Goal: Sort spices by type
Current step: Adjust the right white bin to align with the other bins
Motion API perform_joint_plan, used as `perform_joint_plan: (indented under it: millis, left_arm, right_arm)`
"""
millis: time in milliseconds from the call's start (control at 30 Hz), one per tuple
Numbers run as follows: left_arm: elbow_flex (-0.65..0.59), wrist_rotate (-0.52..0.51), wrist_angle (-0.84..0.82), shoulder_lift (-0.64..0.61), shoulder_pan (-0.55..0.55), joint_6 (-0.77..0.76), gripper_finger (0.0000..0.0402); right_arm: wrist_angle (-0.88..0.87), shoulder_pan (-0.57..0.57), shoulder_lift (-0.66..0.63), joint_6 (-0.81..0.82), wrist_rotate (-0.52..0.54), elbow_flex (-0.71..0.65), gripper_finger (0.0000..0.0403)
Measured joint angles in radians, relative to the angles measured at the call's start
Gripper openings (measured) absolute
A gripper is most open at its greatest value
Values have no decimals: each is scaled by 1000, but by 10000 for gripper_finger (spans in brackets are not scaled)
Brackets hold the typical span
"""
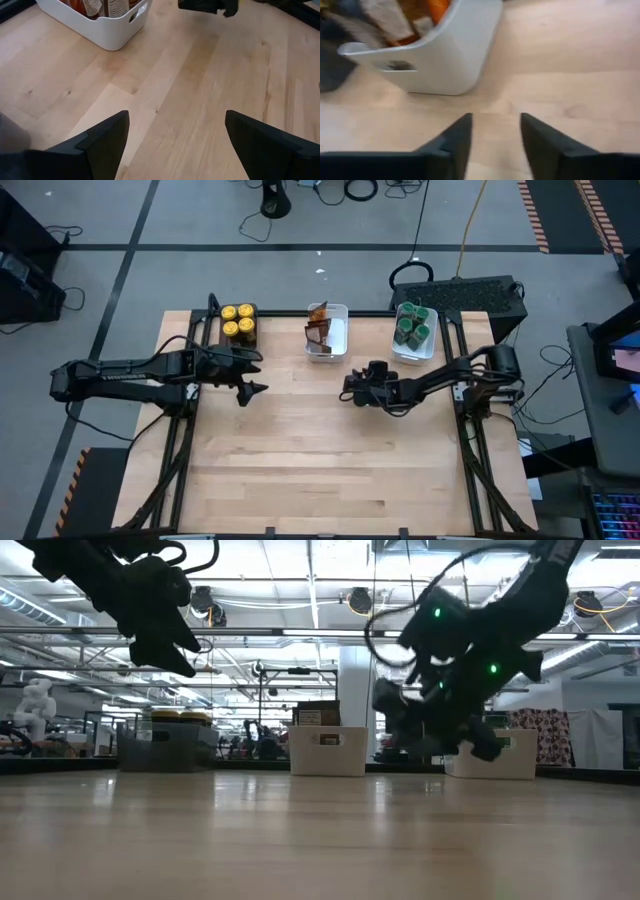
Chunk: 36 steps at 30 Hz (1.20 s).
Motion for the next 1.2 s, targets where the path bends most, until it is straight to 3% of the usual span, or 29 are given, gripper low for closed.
perform_joint_plan:
  millis: [167,233,667,1200]
  left_arm:
    - [0,0,0,0,0,0,334]
    - [0,0,1,0,0,0,334]
    - [0,0,-1,0,0,-25,334]
    - [0,0,-1,0,0,-20,334]
  right_arm:
    - [-17,-43,50,27,-2,0,37]
    - [-10,-60,58,-3,2,0,11]
    - [-132,-152,68,-4,80,0,1]
    - [-505,-159,66,168,62,2,0]
